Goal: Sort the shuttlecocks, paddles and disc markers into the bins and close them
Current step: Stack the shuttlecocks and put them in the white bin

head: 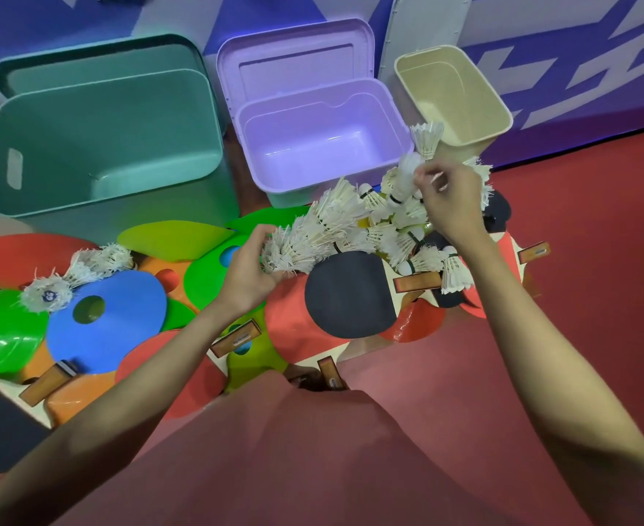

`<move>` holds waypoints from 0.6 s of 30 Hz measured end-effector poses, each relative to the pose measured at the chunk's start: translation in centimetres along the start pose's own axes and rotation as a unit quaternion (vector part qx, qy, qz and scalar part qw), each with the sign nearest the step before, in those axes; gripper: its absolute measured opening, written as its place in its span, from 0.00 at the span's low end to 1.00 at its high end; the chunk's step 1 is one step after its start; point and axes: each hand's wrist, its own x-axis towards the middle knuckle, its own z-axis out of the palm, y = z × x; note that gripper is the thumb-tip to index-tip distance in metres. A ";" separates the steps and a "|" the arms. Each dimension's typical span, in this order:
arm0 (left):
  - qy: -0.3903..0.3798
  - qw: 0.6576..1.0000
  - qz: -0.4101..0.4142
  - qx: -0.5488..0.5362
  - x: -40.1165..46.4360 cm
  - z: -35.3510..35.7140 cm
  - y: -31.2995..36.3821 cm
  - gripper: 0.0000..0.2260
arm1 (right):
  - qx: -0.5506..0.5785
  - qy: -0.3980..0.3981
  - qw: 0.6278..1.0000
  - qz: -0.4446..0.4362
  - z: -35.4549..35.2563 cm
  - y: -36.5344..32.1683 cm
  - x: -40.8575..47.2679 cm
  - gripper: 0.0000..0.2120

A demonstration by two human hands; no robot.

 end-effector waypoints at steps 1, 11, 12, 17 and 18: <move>0.000 1.000 0.001 0.002 0.0 0.0 -0.1 0.26 | 0.086 0.054 0.995 0.005 -0.2 -1.0 -0.3 0.04; -0.009 1.000 0.012 0.014 0.4 0.7 0.0 0.26 | 0.314 -0.061 0.943 0.092 1.4 -3.7 -3.5 0.04; -0.010 1.000 0.012 0.014 0.4 0.8 -0.1 0.25 | 0.320 -0.077 0.940 0.094 1.3 -3.8 -3.5 0.04; -0.009 1.000 0.009 -0.014 0.1 1.0 -0.4 0.26 | 0.342 -0.110 0.929 0.084 -0.6 -3.5 -3.0 0.10; -0.007 1.000 0.008 -0.018 0.0 1.1 -0.5 0.25 | 0.337 -0.094 0.933 0.089 -0.8 -3.2 -2.7 0.10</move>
